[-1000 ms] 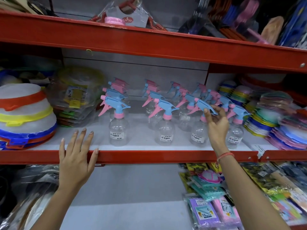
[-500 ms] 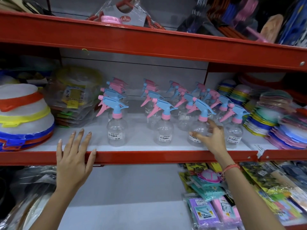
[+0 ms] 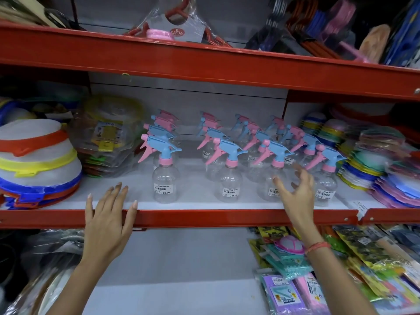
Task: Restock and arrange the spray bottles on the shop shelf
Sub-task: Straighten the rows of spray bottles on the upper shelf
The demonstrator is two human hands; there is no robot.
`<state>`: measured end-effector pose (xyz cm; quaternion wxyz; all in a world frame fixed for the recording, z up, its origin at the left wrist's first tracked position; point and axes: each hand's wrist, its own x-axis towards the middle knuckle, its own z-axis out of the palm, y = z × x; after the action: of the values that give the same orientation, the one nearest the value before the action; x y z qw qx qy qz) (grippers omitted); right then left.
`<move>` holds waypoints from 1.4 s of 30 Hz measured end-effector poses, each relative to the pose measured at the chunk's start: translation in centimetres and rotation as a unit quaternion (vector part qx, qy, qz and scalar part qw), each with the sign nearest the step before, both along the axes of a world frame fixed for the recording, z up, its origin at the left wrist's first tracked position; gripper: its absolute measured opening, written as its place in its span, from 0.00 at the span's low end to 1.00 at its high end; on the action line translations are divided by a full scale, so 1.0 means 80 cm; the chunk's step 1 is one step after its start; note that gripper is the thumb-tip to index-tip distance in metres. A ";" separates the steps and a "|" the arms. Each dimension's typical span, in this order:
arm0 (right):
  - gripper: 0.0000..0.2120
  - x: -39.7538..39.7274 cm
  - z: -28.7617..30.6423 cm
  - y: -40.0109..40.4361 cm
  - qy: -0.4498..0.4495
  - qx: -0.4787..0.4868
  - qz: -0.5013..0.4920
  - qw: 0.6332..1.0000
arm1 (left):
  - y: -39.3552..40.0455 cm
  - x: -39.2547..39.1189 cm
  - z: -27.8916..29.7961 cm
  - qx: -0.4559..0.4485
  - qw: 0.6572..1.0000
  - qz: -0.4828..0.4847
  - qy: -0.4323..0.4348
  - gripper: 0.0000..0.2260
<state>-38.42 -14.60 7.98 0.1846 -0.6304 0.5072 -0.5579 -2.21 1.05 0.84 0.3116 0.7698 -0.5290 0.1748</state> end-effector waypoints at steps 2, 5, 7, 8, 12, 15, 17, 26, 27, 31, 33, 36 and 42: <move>0.15 0.032 0.005 0.032 -0.070 -0.099 -0.029 0.992 | -0.001 -0.006 0.011 -0.018 0.998 -0.017 0.063 0.32; 0.07 0.093 0.014 0.073 -0.073 -0.128 0.085 0.985 | -0.003 -0.022 0.034 -0.050 0.984 -0.059 0.163 0.33; 0.10 0.139 0.017 0.091 -0.048 -0.033 0.203 0.978 | -0.008 -0.036 0.048 -0.061 0.966 -0.077 0.240 0.31; 0.14 0.161 0.017 0.095 -0.024 0.036 0.249 0.968 | -0.011 -0.042 0.054 -0.058 0.951 -0.088 0.290 0.30; 0.32 0.222 0.008 0.090 0.090 0.203 0.306 0.926 | -0.027 -0.049 0.070 -0.024 0.896 -0.142 0.420 0.39; 0.33 0.237 0.014 0.092 0.118 0.220 0.283 0.926 | -0.034 -0.046 0.077 0.002 0.870 -0.162 0.465 0.53; 0.32 0.243 0.020 0.098 0.121 0.216 0.269 0.931 | -0.032 -0.042 0.081 0.011 0.867 -0.162 0.471 0.56; 0.31 0.260 0.019 0.108 0.133 0.205 0.269 0.932 | -0.017 -0.027 0.080 0.029 0.875 -0.165 0.455 0.47; 0.31 0.260 0.018 0.108 0.133 0.206 0.269 0.931 | -0.015 -0.028 0.082 0.031 0.877 -0.167 0.449 0.45; 0.29 0.250 0.009 0.115 0.088 0.162 0.244 0.952 | -0.003 -0.044 0.082 -0.058 0.908 -0.135 0.392 0.34; 0.23 0.232 0.006 0.117 0.041 0.121 0.194 0.973 | 0.002 -0.056 0.080 -0.165 0.917 -0.120 0.344 0.30; 0.17 0.193 0.001 0.109 -0.018 0.057 0.106 0.993 | -0.009 -0.077 0.069 -0.196 0.904 -0.161 0.344 0.30; 0.18 0.129 -0.007 0.068 -0.026 0.069 0.024 0.997 | -0.063 -0.142 0.066 -0.056 0.861 -0.249 0.439 0.37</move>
<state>-28.10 -9.17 7.41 0.2542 -0.6136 0.5244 -0.5328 -13.54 -3.98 6.12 0.5873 0.5904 -0.5011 -0.2353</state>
